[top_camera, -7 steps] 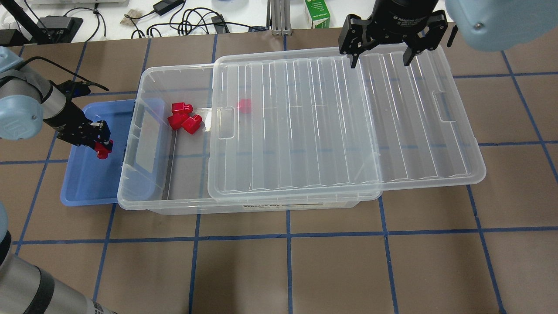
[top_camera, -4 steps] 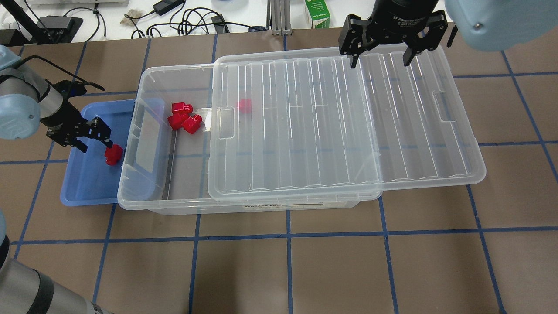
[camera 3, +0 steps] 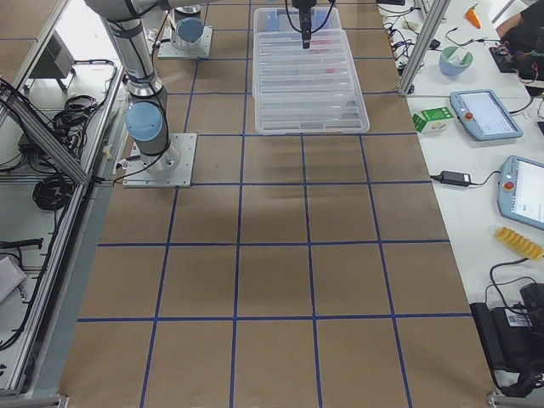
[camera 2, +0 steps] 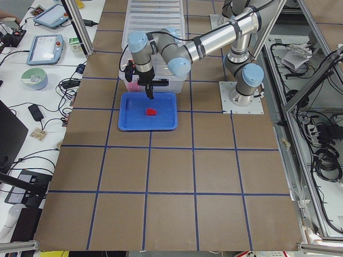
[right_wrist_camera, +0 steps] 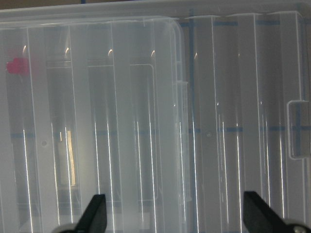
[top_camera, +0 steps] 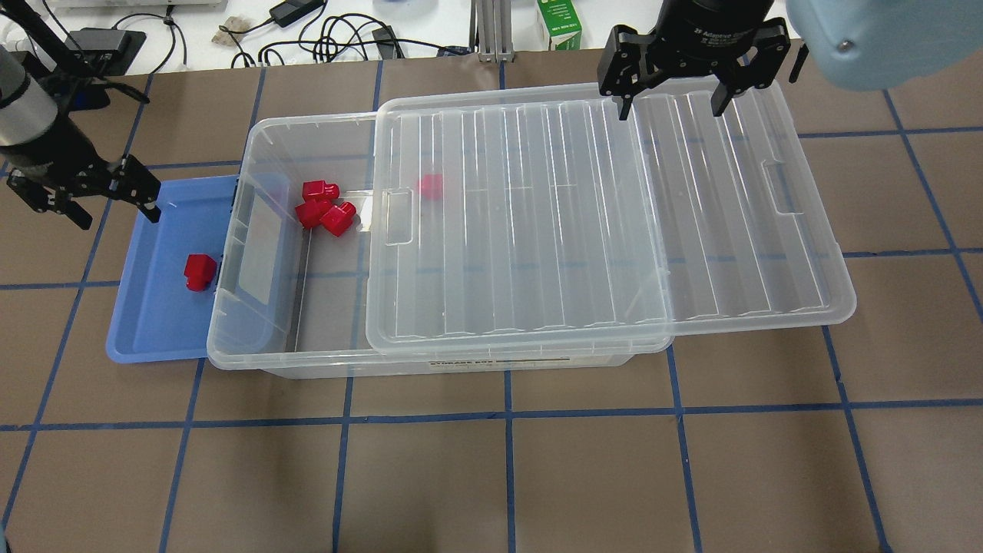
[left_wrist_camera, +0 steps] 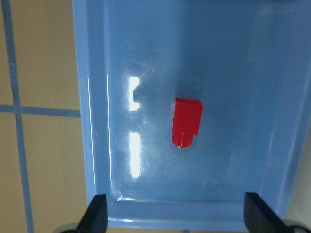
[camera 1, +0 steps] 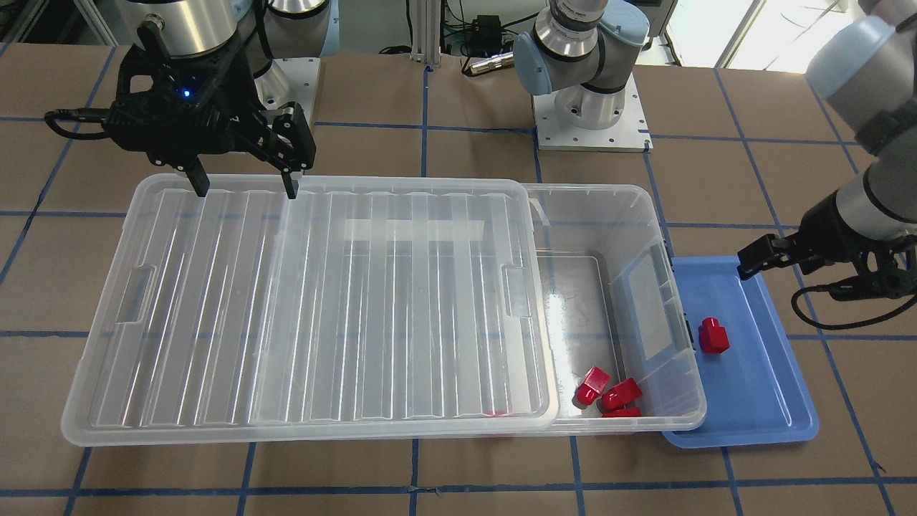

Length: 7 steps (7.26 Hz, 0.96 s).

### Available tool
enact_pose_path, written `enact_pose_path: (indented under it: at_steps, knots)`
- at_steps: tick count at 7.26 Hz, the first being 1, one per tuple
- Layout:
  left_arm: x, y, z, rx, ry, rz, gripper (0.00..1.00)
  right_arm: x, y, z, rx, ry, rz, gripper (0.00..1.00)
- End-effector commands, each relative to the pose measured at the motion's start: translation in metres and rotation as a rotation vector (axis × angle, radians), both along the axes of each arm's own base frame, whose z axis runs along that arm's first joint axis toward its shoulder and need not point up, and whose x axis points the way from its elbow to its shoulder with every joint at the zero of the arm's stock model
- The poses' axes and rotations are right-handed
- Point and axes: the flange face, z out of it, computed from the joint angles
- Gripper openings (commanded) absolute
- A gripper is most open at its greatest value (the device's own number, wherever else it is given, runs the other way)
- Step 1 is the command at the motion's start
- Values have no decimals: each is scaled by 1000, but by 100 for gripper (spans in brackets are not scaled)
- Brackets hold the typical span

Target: Place red block in blue tray from box

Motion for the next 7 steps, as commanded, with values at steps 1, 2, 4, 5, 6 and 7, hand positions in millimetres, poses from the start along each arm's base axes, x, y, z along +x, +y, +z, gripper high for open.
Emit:
enact_pose_path:
  at_steps: [1, 2, 4, 5, 6, 7]
  knots:
    - [-115, 19, 74, -91, -23, -49, 100, 0, 0, 0, 0, 0, 1, 100]
    - [-148, 25, 87, -133, -17, -2, 100, 0, -1, -1, 2, -2, -1, 100]
    - [-174, 39, 104, -169, 6, -21, 100, 0, 0, 0, 3, 0, -2, 100]
    - [-184, 44, 104, -167, 4, -39, 100, 0, 1, -1, 6, 0, -4, 100]
    - [-197, 52, 117, -191, 0, -68, 100, 0, 1, -1, 8, 2, -3, 100]
    - [-201, 58, 131, -220, 6, -76, 100, 0, 1, -1, 6, 0, -2, 100]
